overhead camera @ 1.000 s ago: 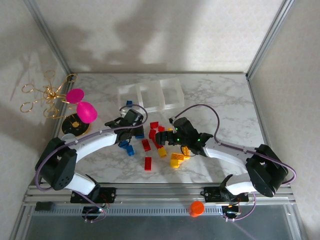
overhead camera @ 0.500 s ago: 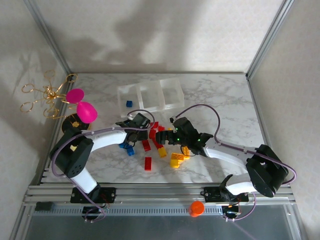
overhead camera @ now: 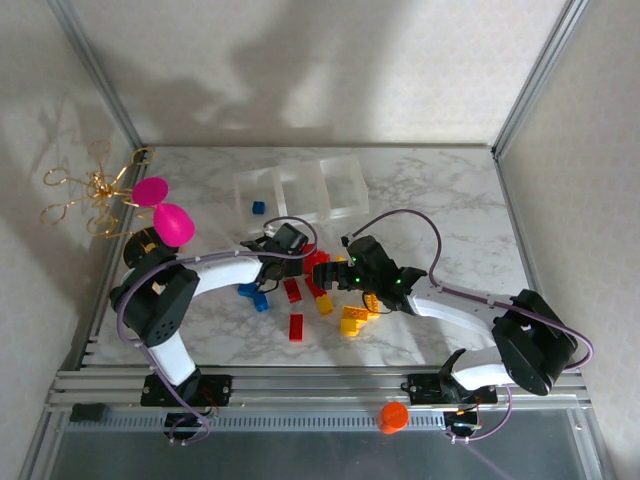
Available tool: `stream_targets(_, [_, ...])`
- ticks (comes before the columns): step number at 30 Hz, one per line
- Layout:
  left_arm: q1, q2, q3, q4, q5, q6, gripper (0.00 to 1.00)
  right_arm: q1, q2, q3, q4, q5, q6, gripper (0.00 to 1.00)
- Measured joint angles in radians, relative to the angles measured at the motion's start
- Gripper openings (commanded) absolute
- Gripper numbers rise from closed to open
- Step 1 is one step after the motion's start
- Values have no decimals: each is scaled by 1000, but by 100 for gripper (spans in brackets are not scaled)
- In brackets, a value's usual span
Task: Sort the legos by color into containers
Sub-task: Pick up the lego from the center of the table.
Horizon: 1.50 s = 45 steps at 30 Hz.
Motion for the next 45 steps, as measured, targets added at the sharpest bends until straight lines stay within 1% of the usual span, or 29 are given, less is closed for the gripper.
stream_targets(9, [-9,-3,4,-2,-1,-1,75,0,0,0,0,0,-2,99])
stream_targets(17, [-11,-61,3,-10,-12,-32,78,0,10,4,0,0,-3,99])
stream_targets(24, [-28,-35,4,0,-7,-39,79,0,11,5,0,0,-3,99])
stream_targets(31, [-29,25,41,21,-8,-42,75,0,11,5,0,0,-3,99])
stream_targets(39, [-29,31,40,28,-8,-43,70,0,11,5,0,1,-3,99])
stream_targets(45, [-29,27,28,32,-28,-50,63,0,11,5,-1,1,-3,99])
